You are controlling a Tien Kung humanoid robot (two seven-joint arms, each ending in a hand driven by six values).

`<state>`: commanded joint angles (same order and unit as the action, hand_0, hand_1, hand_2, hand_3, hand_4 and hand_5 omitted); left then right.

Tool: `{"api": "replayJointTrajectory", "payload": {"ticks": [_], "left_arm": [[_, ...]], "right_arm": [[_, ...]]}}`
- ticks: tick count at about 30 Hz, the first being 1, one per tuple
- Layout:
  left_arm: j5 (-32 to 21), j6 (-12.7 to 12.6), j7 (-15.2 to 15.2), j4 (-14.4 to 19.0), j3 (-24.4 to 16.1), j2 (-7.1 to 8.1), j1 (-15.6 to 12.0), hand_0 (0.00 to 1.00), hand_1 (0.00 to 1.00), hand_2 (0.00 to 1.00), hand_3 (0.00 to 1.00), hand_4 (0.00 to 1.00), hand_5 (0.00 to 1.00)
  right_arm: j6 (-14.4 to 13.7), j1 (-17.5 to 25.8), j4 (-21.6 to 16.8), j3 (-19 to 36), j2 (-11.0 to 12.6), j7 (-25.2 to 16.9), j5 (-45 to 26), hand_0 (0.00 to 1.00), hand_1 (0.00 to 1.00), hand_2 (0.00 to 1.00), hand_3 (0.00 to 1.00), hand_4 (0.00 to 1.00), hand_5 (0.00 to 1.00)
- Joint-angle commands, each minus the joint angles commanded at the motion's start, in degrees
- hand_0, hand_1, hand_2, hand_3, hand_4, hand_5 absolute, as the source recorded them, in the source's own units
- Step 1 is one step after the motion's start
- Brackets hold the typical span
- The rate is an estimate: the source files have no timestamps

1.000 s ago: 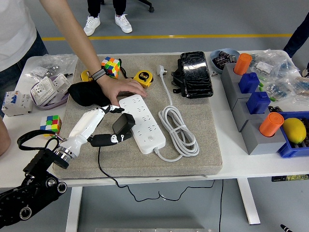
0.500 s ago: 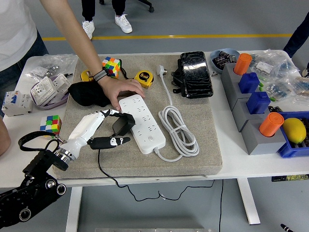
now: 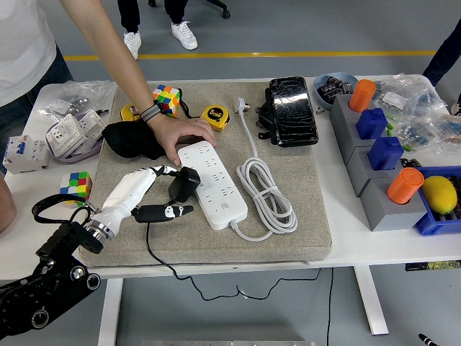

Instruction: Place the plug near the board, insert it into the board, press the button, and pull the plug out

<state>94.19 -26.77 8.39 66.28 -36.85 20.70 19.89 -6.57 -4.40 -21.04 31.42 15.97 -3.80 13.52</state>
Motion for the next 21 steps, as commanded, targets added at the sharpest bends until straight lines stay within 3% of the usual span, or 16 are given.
{"api": "replayJointTrajectory", "payload": {"ticks": [21], "left_arm": [[0.85, -0.01, -0.28, 0.94, 1.11, -0.8, 1.64, 0.793, 0.789, 0.755, 0.705, 0.998, 0.587]], "right_arm": [[-0.04, 0.05, -0.11, 0.32, 0.05, -0.2, 0.14, 0.575, 0.639, 0.605, 0.537, 0.922, 0.474]]}}
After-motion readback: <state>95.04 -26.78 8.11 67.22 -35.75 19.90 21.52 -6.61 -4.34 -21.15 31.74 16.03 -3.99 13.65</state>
